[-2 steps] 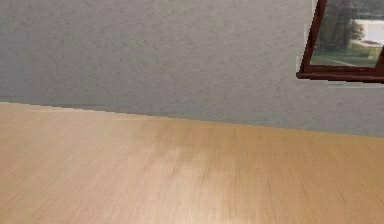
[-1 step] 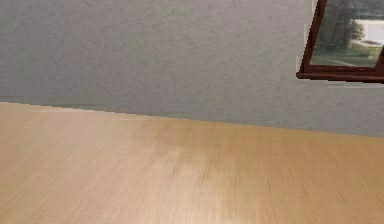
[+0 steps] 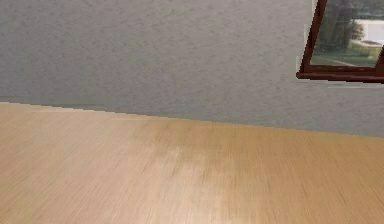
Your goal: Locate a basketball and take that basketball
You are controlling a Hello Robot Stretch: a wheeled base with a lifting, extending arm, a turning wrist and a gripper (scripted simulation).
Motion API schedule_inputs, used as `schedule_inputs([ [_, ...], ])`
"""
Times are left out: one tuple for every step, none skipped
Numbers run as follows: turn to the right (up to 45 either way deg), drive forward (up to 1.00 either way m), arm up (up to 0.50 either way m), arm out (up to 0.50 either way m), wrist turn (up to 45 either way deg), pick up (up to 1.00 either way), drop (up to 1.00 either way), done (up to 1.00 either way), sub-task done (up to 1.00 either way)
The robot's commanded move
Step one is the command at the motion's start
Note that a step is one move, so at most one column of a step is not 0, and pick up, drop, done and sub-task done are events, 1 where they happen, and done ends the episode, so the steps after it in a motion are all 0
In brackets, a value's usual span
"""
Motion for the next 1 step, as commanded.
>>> schedule_inputs([
  [0.0,0.0,0.0,0.0,0.0,0.0,0.0,1.0,0.0],
])
